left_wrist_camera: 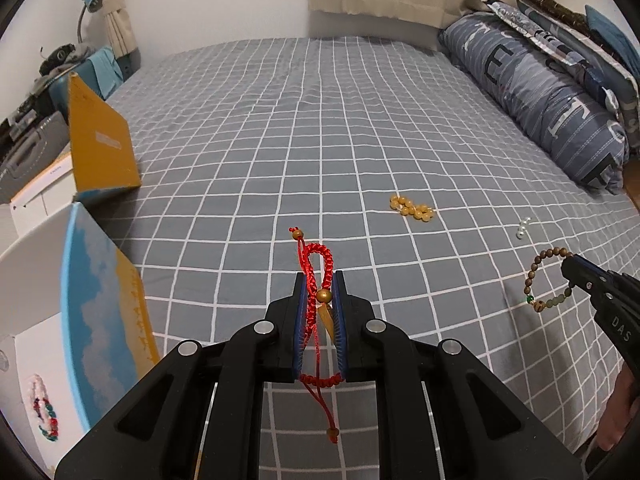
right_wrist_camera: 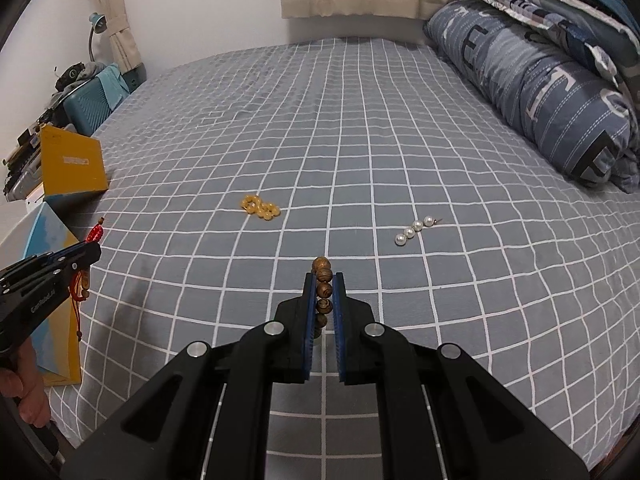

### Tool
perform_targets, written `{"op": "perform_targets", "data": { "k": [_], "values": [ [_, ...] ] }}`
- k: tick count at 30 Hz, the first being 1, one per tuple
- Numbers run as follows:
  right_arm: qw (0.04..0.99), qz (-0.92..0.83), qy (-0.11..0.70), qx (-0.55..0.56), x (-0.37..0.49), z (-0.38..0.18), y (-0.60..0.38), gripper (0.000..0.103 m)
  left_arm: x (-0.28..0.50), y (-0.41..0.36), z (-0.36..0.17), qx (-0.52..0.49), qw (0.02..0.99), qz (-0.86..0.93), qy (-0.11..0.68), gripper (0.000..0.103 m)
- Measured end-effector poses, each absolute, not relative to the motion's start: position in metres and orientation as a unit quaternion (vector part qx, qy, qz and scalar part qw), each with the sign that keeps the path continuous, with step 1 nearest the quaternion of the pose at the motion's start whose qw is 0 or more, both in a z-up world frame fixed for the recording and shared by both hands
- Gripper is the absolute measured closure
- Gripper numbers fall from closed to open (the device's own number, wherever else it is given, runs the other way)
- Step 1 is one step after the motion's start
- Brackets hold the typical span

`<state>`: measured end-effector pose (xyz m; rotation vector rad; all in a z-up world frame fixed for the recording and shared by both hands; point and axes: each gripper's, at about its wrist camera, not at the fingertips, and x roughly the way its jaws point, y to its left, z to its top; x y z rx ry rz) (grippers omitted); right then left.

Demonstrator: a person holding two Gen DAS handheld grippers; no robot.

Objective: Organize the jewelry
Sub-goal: 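Lift both held bracelets and carry them over the open white box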

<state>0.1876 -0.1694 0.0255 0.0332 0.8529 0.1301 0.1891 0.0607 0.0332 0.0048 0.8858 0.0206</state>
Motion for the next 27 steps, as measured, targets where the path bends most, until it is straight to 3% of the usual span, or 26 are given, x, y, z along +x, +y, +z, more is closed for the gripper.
{"op": "perform_targets", "data": {
  "k": [27],
  "values": [
    [0.921, 0.092, 0.378, -0.005, 0.14, 0.083, -0.113, 0.095, 0.12, 0.102, 0.093, -0.009, 0.917, 0.042, 0.397, 0.091]
  ]
}}
